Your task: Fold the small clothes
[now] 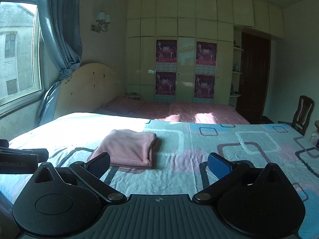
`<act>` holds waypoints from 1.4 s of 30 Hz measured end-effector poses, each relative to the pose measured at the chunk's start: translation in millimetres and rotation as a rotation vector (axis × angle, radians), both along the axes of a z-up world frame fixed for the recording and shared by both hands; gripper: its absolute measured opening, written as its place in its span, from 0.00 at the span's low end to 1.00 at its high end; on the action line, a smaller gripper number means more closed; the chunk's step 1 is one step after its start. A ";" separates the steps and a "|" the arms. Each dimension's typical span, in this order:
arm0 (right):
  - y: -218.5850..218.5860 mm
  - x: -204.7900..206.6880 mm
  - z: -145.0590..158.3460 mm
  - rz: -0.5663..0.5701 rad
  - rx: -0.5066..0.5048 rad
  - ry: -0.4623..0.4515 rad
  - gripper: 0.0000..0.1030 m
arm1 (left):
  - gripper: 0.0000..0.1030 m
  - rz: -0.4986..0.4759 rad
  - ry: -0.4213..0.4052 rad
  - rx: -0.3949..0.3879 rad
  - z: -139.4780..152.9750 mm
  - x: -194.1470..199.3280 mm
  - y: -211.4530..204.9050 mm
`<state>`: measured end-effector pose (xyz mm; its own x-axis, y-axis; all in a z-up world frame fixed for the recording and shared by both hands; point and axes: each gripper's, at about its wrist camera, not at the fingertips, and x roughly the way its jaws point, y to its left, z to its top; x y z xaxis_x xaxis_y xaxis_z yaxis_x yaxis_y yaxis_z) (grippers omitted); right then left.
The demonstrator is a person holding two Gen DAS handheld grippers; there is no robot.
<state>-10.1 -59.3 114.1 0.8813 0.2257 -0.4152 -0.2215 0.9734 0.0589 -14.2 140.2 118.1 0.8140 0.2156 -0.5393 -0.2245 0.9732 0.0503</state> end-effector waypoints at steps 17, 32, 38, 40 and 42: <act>-7.1 -2.6 -1.8 0.004 0.007 0.002 1.00 | 1.00 -0.001 -0.001 0.019 -1.5 -2.4 -7.0; -9.4 1.8 -3.4 0.001 0.006 0.010 1.00 | 1.00 -0.008 0.005 0.022 -3.1 0.5 -9.7; -8.6 3.2 -4.4 0.007 0.007 0.013 1.00 | 1.00 -0.006 0.010 0.023 -3.3 2.8 -9.3; -8.3 4.2 -4.0 0.011 0.009 0.012 1.00 | 1.00 -0.006 0.010 0.020 -3.5 3.3 -7.8; -8.3 4.4 -3.9 0.013 0.008 0.010 1.00 | 1.00 -0.006 0.010 0.022 -3.6 3.4 -7.6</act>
<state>-5.7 -67.6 110.2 0.8740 0.2399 -0.4226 -0.2331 0.9700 0.0686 -10.8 132.6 114.4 0.8099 0.2227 -0.5427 -0.2179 0.9731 0.0740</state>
